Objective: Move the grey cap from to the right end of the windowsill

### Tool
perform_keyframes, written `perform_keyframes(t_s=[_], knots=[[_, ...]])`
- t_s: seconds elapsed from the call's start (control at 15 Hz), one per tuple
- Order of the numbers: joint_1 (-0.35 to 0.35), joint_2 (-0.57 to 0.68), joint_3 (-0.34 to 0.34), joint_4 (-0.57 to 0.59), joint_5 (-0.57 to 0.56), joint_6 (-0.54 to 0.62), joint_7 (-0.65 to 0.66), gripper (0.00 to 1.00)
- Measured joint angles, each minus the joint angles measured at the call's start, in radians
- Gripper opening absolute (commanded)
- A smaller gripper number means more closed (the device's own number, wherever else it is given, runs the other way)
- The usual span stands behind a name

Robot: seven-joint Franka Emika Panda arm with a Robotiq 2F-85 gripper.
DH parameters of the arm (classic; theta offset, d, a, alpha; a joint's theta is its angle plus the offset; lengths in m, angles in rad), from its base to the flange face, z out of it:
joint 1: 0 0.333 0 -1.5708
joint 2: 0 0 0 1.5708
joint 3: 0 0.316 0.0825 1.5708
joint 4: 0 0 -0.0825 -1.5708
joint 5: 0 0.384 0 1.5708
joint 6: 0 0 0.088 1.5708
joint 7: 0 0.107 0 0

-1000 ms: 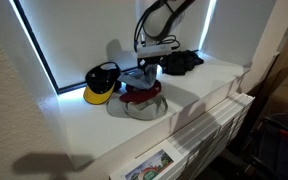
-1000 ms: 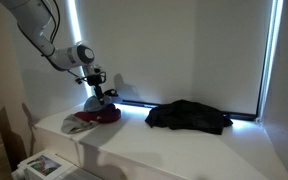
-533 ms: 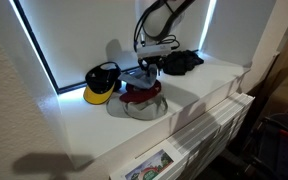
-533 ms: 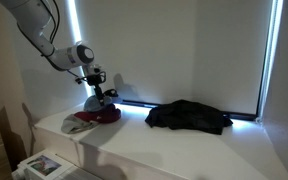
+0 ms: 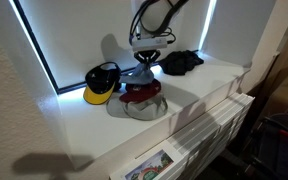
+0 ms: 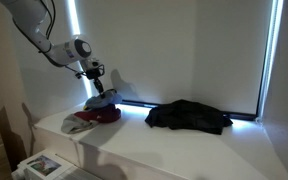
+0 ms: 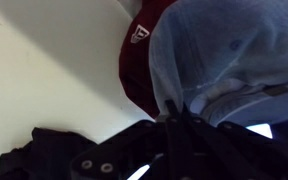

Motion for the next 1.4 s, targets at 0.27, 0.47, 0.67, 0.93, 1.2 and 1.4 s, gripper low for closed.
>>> perform_keyframes(t_s=[0.27,0.47,0.67,0.93,1.2,1.4], knots=[[0.075,-0.078,-0.036,0.005,-0.151,0.051,0.096,0.01],[0.085,-0.151,-0.091,-0.017,-0.258,0.063,0.233,0.01],[0.050,-0.236,-0.165,-0.086,-0.375,0.061,0.376,0.01],[-0.074,-0.332,-0.213,-0.190,-0.500,0.058,0.549,0.01],[-0.246,-0.368,-0.241,-0.245,-0.510,0.063,0.621,0.01],[-0.381,-0.357,-0.271,-0.262,-0.477,0.095,0.617,0.01]])
